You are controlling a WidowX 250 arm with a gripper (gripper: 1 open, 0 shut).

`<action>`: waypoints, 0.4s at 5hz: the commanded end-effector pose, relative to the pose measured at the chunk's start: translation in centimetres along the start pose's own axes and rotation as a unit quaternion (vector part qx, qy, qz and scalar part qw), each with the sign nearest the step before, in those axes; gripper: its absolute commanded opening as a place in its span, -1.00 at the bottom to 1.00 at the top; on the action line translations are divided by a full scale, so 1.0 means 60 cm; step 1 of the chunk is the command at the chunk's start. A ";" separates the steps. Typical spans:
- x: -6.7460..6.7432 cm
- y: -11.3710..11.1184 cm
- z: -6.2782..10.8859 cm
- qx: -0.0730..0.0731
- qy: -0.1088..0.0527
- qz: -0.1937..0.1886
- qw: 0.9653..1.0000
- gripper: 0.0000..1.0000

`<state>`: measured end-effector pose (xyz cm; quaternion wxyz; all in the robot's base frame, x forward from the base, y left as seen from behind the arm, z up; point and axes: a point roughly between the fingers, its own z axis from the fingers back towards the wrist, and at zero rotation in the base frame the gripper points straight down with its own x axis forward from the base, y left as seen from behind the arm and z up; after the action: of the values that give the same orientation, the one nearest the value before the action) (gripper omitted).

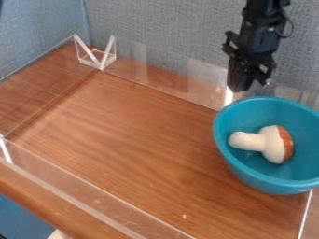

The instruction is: Put the mushroom in the blue bowl

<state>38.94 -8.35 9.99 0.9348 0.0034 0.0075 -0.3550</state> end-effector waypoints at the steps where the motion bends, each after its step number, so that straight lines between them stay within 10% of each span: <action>1: 0.016 -0.008 0.045 0.022 -0.044 -0.012 0.999 -1.00; 2: 0.002 0.008 0.055 0.029 -0.046 -0.014 0.998 -1.00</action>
<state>39.14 -8.43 9.76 0.9306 0.0054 -0.0007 -0.3660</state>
